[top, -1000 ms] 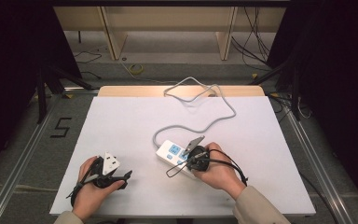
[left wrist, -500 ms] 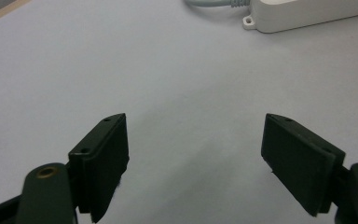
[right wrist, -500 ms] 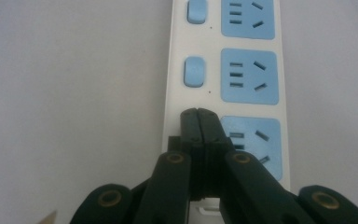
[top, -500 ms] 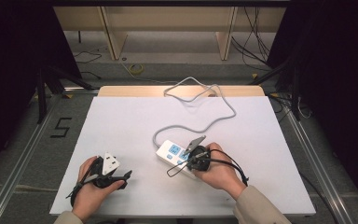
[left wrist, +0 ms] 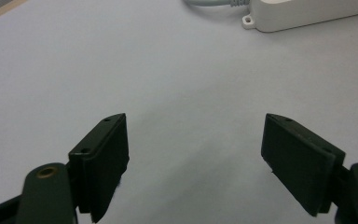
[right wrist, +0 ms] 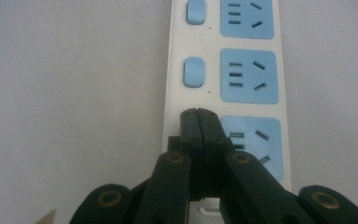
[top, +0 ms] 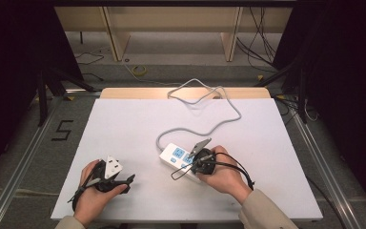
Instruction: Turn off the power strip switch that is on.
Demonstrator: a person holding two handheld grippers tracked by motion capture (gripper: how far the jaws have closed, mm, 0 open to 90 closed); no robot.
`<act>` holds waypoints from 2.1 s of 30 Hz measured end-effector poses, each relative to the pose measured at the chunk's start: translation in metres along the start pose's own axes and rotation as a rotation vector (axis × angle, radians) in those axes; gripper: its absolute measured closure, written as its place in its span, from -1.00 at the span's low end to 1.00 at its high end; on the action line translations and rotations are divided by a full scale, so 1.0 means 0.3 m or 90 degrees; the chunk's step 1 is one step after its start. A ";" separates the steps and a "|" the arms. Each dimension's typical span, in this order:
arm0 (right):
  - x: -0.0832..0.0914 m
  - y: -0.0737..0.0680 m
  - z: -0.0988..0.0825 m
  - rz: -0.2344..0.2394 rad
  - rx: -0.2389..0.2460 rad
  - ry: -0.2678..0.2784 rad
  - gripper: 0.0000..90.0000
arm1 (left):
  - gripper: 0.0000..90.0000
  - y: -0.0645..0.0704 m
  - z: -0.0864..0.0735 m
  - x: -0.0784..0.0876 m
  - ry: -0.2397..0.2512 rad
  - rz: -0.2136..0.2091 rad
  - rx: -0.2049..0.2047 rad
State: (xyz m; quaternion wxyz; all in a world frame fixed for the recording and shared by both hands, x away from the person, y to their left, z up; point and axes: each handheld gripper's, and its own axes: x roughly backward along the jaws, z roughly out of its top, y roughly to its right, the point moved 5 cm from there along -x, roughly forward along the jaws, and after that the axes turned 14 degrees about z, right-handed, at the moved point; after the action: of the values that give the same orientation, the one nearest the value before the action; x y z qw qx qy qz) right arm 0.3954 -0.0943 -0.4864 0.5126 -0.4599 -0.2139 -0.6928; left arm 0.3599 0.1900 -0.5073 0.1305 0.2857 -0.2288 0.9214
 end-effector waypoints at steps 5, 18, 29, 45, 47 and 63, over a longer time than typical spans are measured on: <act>0.012 0.000 0.004 0.006 -0.014 0.021 1.00 | -0.49 0.000 0.000 0.000 -0.001 0.000 0.000; 0.022 -0.001 -0.009 0.010 -0.013 0.016 0.96 | -0.49 -0.001 -0.001 0.001 -0.001 0.001 0.001; 0.058 0.005 -0.029 0.004 -0.014 0.027 0.87 | -0.49 0.000 -0.003 0.002 -0.002 0.001 0.003; 0.128 0.040 -0.130 -0.012 -0.044 0.049 0.74 | -0.49 0.001 -0.004 0.002 -0.004 0.001 0.000; 0.133 0.044 -0.144 -0.012 -0.050 0.052 0.72 | -0.49 0.002 -0.003 0.001 -0.002 0.001 0.000; 0.171 0.082 -0.247 -0.034 -0.083 0.070 0.49 | -0.49 0.002 -0.004 0.002 -0.003 0.002 0.001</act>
State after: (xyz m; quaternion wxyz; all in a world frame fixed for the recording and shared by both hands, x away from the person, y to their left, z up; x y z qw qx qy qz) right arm 0.3841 -0.1871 -0.4827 0.4739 -0.4477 -0.1518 -0.7430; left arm 0.3586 0.1900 -0.5081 0.1284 0.2875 -0.2284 0.9213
